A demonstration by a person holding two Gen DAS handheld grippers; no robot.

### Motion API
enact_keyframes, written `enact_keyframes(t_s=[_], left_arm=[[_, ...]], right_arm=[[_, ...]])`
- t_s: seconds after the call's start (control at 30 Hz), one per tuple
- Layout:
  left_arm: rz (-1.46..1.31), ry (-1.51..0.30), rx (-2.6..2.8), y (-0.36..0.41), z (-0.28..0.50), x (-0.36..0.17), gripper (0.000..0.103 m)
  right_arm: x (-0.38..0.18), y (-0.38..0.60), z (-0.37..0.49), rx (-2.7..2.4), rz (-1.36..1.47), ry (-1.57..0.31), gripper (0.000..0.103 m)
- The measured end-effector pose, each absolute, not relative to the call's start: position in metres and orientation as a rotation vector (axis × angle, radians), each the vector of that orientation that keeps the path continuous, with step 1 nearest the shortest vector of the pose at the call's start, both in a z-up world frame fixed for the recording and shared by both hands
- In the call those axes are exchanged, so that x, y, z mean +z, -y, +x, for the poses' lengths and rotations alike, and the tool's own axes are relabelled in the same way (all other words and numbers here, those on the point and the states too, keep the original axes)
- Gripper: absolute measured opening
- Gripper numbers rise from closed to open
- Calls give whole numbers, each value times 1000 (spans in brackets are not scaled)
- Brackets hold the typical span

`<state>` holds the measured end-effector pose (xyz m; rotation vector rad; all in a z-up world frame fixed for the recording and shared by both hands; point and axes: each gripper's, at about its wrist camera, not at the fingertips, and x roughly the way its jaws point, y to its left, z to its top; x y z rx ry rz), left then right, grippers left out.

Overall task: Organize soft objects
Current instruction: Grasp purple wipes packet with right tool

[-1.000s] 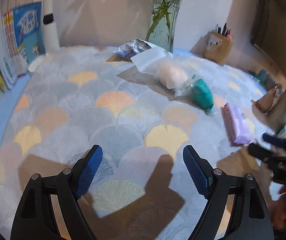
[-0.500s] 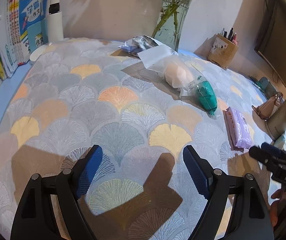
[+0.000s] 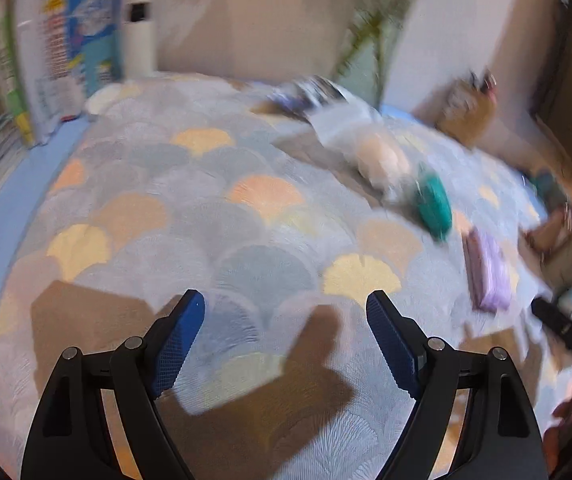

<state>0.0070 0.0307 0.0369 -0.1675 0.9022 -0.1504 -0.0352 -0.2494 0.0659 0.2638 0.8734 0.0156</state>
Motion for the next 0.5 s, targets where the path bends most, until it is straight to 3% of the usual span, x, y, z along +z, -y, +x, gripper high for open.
enact_keyframes(t_s=[0.2, 0.3, 0.4, 0.47, 0.5], left_arm=[[-239, -887, -258, -20, 12, 75, 82], [-233, -917, -321, 5, 23, 74, 82], [-253, -954, -398, 35, 40, 64, 82], [-288, -989, -432, 46, 49, 55, 82], [-312, -1009, -437, 52, 58, 49, 82]], right_arm=[[47, 227, -1, 73, 284, -1044, 95], [44, 216, 11, 23, 207, -1043, 95], [41, 215, 16, -14, 141, -1043, 81], [42, 220, 15, -4, 99, -1027, 60], [42, 224, 15, 1, 78, -1021, 55]])
